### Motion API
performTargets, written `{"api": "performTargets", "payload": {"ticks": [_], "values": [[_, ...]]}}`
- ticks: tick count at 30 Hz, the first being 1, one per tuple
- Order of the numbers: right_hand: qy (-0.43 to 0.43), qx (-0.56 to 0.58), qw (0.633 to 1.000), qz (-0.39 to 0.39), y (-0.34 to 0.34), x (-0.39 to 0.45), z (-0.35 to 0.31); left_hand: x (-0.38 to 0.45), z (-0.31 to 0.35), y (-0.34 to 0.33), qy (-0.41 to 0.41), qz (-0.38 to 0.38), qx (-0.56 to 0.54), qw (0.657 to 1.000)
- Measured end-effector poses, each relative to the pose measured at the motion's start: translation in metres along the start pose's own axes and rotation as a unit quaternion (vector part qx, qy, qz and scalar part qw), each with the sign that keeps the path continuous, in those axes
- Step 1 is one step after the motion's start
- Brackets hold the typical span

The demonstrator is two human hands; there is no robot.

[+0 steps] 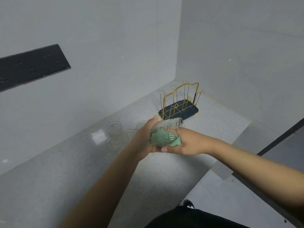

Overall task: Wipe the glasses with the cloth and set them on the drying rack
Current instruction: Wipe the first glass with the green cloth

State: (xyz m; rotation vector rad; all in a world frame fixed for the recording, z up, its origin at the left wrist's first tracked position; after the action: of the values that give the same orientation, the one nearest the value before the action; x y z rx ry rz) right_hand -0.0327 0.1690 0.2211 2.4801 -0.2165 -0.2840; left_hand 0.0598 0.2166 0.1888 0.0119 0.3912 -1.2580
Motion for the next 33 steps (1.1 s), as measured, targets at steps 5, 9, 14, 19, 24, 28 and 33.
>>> {"api": "performTargets", "payload": {"ticks": [5, 9, 14, 19, 24, 28, 33], "values": [[-0.11, 0.383, 0.917, 0.017, 0.014, 0.003, 0.016, 0.002, -0.011, 0.007, -0.155, 0.061, -0.001, 0.986], [-0.104, 0.372, 0.922, 0.011, 0.003, 0.009, 0.02, 0.002, -0.01, 0.005, -0.157, 0.107, -0.006, 0.982], [-0.047, 0.15, 0.987, -0.024, -0.006, 0.005, 0.014, -0.001, -0.01, 0.006, -0.008, 0.002, 0.006, 1.0], [-0.112, 0.4, 0.909, 0.03, 0.01, 0.01, 0.022, 0.002, -0.018, 0.012, -0.152, 0.047, 0.004, 0.987], [-0.078, 0.298, 0.951, 0.015, -0.002, 0.012, 0.018, 0.003, -0.015, 0.014, -0.133, 0.056, -0.012, 0.989], [-0.062, 0.25, 0.966, 0.007, 0.001, 0.008, 0.013, -0.001, -0.012, 0.006, -0.045, -0.031, -0.035, 0.998], [-0.109, 0.457, 0.882, 0.022, 0.013, 0.017, 0.028, 0.003, -0.012, 0.009, -0.191, 0.05, -0.009, 0.98]]}}
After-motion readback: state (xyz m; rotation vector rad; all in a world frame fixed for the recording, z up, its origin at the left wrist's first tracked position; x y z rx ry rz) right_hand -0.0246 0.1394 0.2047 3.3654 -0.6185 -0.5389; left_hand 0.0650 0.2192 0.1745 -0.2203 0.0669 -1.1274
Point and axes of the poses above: each hand's wrist, its own x-axis towards the middle knuckle, its own y-axis out of the back of the hand, z = x × y, the point moved 6 cm from there along x, towards the middle knuckle, and after that the axes turned 7 degrees about -y, right-handed, at the moved point
